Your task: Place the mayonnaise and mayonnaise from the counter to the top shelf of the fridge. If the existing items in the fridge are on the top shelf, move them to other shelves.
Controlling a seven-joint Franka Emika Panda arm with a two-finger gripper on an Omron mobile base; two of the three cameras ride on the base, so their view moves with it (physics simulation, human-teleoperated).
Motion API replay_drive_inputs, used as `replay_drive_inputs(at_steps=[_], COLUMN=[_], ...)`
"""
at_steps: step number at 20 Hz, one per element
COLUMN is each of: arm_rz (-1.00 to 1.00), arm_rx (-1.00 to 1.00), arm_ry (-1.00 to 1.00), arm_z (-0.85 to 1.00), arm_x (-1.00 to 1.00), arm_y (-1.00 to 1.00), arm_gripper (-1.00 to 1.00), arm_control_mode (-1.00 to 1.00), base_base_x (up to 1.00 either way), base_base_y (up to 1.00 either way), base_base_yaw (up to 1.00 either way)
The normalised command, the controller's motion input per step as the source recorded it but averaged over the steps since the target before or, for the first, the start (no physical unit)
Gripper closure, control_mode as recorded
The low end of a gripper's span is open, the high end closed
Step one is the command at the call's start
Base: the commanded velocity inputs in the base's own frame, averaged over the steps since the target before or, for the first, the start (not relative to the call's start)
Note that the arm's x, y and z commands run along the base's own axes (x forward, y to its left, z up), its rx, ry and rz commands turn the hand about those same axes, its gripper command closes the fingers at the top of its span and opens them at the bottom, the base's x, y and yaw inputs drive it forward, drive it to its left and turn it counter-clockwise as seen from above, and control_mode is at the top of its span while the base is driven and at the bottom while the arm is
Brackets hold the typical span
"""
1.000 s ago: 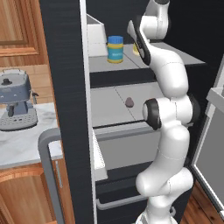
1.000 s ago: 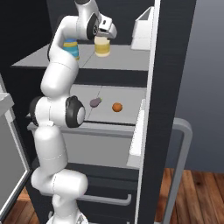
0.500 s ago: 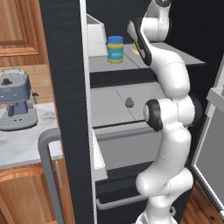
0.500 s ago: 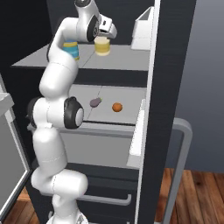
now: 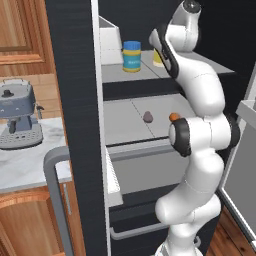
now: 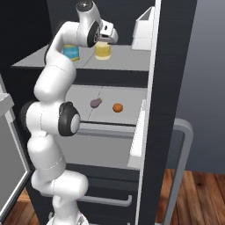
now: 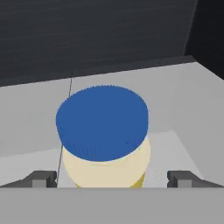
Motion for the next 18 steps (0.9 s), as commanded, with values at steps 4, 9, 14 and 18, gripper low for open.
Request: replay_drive_inputs(at_steps=[4,9,14,18], arm_rz=[0.06,0.08,0.07,0.08], arm_rx=[-0.1,-0.09,0.0,0.01], arm_ry=[0.0,0.0,-0.12,-0.32], arm_z=[-0.43,-0.34,0.01,0.18], arm_x=[-0.34,-0.4,-0.89,-1.0], arm_y=[-0.05,0.0,-0.02,0.0], arm_gripper=[-1.0,-1.0,-1.0,-1.0], arm_control_mode=[-1.0,-1.0,-1.0,-1.0], base_base_x=[0.0,0.0,0.0,0.0], base_base_y=[0.0,0.0,0.0,0.0], base_base_yaw=[0.0,0.0,0.0,0.0])
